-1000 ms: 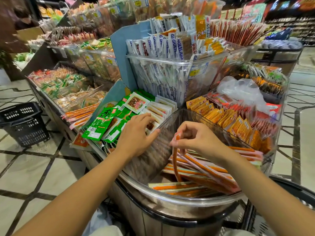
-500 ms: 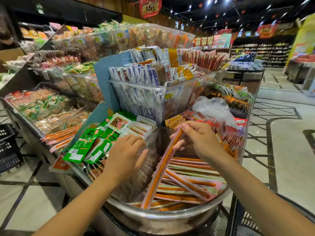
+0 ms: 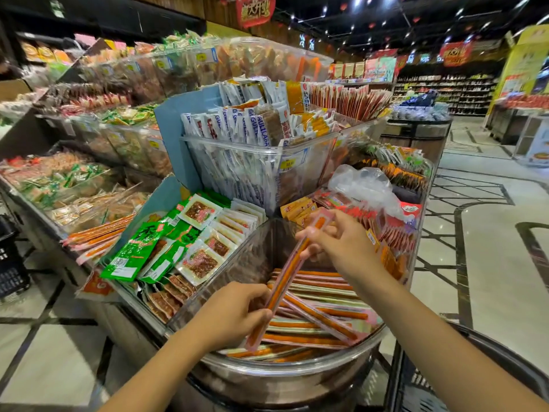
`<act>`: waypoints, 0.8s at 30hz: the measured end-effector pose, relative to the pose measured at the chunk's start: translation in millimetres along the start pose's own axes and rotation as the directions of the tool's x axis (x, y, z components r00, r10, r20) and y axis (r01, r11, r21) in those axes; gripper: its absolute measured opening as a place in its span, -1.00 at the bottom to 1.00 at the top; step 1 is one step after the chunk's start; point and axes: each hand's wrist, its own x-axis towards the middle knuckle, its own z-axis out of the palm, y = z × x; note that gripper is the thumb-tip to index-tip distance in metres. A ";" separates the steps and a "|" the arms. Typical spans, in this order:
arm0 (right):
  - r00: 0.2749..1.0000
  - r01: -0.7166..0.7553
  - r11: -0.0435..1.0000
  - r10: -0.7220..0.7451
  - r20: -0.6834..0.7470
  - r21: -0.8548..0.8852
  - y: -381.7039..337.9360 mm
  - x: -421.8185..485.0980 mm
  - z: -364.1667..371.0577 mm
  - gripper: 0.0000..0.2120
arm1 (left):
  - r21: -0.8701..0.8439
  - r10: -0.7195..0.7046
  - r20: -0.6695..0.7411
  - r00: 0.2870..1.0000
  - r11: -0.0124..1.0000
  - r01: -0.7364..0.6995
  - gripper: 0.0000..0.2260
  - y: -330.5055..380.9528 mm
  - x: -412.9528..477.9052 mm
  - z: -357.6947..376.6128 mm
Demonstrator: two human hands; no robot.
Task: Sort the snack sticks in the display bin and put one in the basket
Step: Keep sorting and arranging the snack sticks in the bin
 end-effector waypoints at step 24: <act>0.962 0.166 0.713 -0.268 -0.046 -0.682 24.5 -10.5 3.5 -0.58 | -0.340 -0.091 0.167 0.982 0.929 0.144 -0.87 -7.2 -18.9 -30.4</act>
